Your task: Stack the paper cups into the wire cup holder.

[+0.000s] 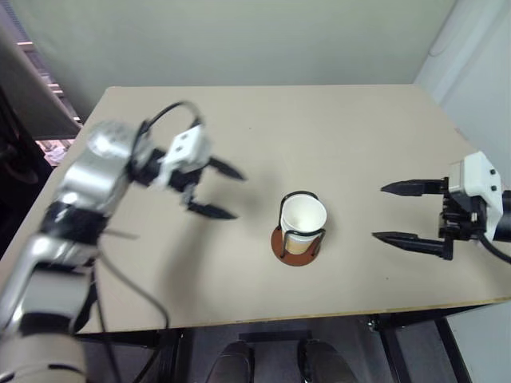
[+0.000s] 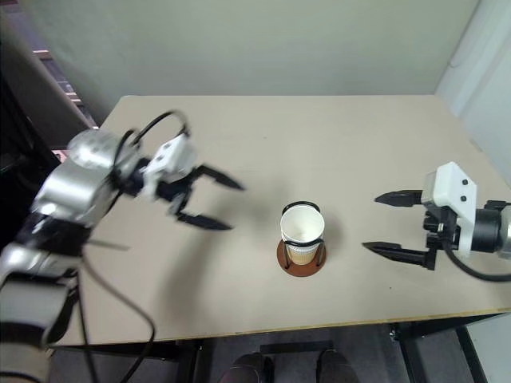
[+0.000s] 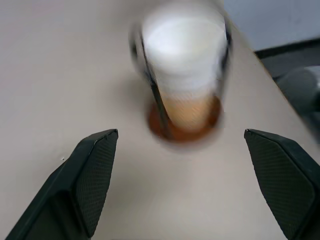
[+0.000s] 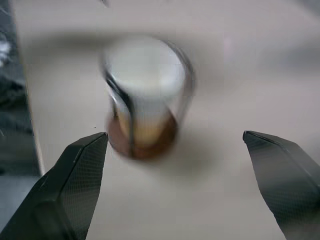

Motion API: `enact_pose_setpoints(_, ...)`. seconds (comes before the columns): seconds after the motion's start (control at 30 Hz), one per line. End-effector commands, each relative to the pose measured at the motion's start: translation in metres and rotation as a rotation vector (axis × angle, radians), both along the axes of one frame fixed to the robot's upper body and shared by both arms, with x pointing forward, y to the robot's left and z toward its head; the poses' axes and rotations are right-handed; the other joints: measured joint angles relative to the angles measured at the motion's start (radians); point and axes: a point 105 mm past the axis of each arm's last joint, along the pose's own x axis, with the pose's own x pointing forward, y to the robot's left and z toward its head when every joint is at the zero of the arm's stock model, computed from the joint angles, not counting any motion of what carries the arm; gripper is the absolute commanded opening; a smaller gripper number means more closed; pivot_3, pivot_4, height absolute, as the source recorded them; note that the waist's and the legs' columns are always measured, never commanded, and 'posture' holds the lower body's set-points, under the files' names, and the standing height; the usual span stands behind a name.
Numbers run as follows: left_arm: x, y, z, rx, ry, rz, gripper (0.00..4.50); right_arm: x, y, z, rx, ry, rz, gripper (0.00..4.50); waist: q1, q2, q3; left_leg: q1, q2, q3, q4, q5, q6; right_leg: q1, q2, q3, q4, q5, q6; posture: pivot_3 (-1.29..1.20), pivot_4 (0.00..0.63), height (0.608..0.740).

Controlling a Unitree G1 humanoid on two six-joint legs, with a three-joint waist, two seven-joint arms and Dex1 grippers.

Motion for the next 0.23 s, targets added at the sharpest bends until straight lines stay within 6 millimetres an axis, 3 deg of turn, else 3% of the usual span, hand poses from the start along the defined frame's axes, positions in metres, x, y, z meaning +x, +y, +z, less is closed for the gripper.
enact_pose_setpoints(0.03,-0.023,0.016,0.032,-0.03,-0.08,0.037,4.34,-0.013,-0.017,0.024,-0.002,-0.03,0.052,4.5,0.013,-0.001,0.0,-0.001,0.0,0.0,0.0,0.0,0.0,0.0,0.0,0.0,0.0,0.0,0.0,0.0,0.15,0.74)
enact_pose_setpoints(0.23,-0.032,0.03,0.037,-0.055,-0.079,0.14,4.34,-0.012,-0.028,0.031,-0.029,-0.027,0.087,4.5,0.03,0.0,0.0,0.003,-0.001,-0.001,0.0,-0.002,0.002,0.004,0.0,-0.001,0.002,-0.006,-0.014,0.0,0.15,0.74)
